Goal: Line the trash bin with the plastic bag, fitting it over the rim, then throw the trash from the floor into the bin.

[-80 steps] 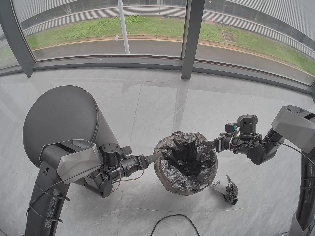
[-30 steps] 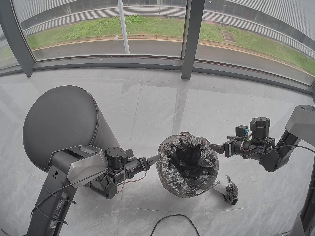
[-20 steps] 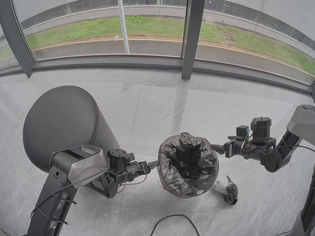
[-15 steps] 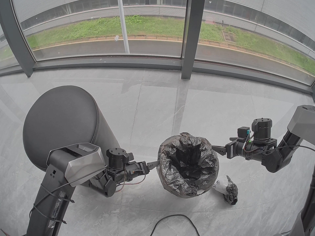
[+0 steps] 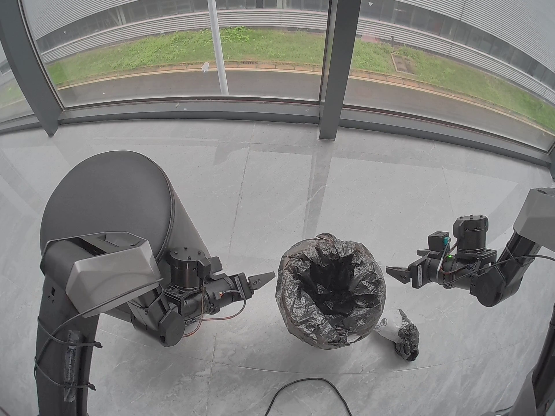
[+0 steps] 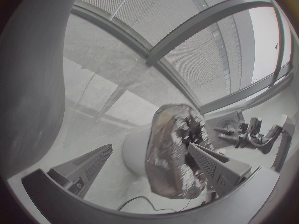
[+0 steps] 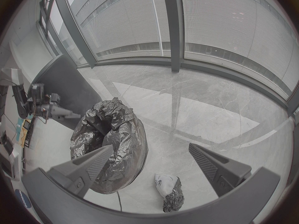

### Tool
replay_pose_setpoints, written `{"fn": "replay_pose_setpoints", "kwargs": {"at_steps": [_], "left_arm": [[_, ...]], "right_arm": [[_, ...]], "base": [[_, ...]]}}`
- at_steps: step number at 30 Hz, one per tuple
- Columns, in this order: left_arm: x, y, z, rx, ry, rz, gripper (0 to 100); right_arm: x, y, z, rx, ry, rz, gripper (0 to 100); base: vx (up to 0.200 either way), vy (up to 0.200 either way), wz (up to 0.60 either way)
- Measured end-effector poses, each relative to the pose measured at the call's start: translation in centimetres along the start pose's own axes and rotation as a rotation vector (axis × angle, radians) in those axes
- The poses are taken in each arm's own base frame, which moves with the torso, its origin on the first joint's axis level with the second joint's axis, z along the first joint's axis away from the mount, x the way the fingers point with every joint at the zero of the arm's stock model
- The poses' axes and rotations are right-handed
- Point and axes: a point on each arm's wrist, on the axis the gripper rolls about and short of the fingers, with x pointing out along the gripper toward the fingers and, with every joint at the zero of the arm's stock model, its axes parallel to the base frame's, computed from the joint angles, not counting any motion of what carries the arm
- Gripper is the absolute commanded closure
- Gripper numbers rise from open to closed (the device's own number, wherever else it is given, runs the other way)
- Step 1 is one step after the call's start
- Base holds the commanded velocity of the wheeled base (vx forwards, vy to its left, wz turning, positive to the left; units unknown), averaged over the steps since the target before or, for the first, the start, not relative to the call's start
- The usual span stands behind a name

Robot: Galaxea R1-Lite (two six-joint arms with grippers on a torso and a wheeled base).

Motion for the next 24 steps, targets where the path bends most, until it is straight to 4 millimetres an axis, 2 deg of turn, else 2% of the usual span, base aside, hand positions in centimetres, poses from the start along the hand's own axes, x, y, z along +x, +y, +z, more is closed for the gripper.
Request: {"fn": "replay_pose_setpoints", "kwargs": {"at_steps": [6, 11, 19, 24], "left_arm": [[-1.2, -3.7, 1.5, -0.107, -0.080, -0.043, 0], [-2.0, -6.5, 1.1, -0.117, -0.115, -0.095, 0], [-3.0, -7.8, 0.5, -0.099, -0.151, -0.134, 0], [-3.0, -7.9, 0.4, -0.097, -0.157, -0.136, 0]], "right_arm": [[-0.3, 0.1, 0.1, -0.005, -0.002, 0.000, 0], [-0.4, 0.3, 0.1, -0.010, 0.000, 0.005, 0], [0.1, 2.0, 0.1, -0.035, 0.012, 0.053, 0], [1.6, 3.0, 1.0, -0.058, -0.004, 0.034, 0]], "base": [[-0.200, 0.000, 0.00], [-0.200, 0.000, 0.00], [-0.025, 0.000, 0.00], [0.000, 0.000, 0.00]]}}
